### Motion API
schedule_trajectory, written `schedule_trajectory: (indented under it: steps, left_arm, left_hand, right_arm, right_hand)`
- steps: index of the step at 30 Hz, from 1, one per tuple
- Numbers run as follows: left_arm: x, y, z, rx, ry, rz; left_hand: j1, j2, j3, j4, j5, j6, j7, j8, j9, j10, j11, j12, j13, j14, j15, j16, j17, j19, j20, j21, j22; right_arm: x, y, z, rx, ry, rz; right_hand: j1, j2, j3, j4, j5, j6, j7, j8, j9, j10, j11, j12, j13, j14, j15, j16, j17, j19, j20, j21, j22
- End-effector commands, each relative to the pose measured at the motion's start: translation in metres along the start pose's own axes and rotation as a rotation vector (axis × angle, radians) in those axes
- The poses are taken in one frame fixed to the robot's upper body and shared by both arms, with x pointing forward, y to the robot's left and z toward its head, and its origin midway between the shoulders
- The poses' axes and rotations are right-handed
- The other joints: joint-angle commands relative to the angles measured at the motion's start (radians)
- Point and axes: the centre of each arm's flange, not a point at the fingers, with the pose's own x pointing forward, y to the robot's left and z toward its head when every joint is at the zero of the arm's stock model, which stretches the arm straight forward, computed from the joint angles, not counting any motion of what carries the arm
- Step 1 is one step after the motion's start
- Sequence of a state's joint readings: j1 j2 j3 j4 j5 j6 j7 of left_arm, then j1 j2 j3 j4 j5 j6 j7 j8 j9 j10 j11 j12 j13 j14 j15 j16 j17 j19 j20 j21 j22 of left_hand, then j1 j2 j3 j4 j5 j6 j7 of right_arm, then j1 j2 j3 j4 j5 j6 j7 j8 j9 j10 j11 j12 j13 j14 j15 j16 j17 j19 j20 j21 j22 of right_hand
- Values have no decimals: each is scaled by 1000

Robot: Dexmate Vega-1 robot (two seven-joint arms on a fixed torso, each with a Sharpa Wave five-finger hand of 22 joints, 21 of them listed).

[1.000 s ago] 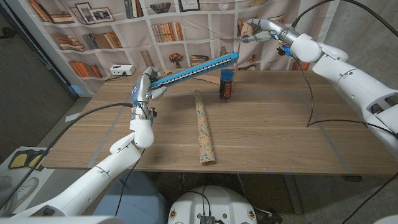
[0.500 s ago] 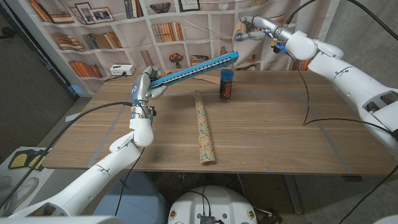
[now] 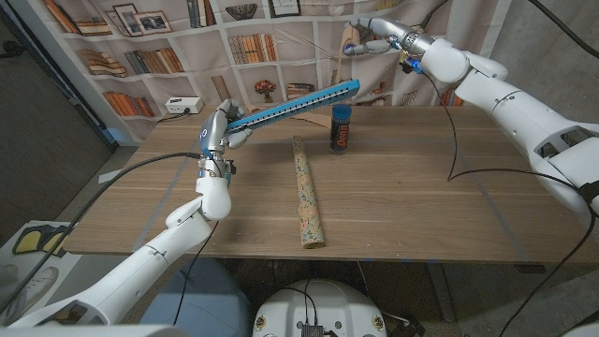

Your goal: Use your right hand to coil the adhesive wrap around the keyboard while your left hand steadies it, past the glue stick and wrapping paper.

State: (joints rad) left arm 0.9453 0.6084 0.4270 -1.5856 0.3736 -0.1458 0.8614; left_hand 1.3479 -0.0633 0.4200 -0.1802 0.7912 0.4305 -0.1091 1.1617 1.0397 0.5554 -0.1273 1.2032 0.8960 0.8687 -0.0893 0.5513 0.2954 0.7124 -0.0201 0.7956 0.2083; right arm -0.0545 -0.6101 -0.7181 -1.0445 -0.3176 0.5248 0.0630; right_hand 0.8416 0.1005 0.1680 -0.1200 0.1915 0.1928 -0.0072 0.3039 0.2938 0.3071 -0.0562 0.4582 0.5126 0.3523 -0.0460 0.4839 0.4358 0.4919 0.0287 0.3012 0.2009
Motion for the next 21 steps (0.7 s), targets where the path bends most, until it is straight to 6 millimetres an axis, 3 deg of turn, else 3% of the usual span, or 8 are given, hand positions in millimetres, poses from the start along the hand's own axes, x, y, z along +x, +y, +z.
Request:
schedule_trajectory:
  steps: [1,21]
  left_arm:
    - [1,-5,-4,-2,21,-22]
    - [-2,-7,-7,-17,35,-26]
  left_hand:
    - [-27,47,40,32,236,0,-3,6,3,9,-11,315,321,285,-116,339,475,190,-185,475,441]
    - [-23,51,38,32,230,-7,-2,9,-3,-4,-9,314,321,276,-115,342,475,182,-183,476,435]
  right_arm:
    - [6,-2,16,6,-50,16]
    - [11,-6,48,-2,-143,17]
  right_hand:
    - [-9,4,0,2,-3,6,0,5,3,10,0,-2,3,0,-135,1,2,-6,2,-4,2]
    - [-19,4,-1,2,-4,7,-2,4,4,13,2,-5,8,-1,-133,-4,2,-14,8,-7,1]
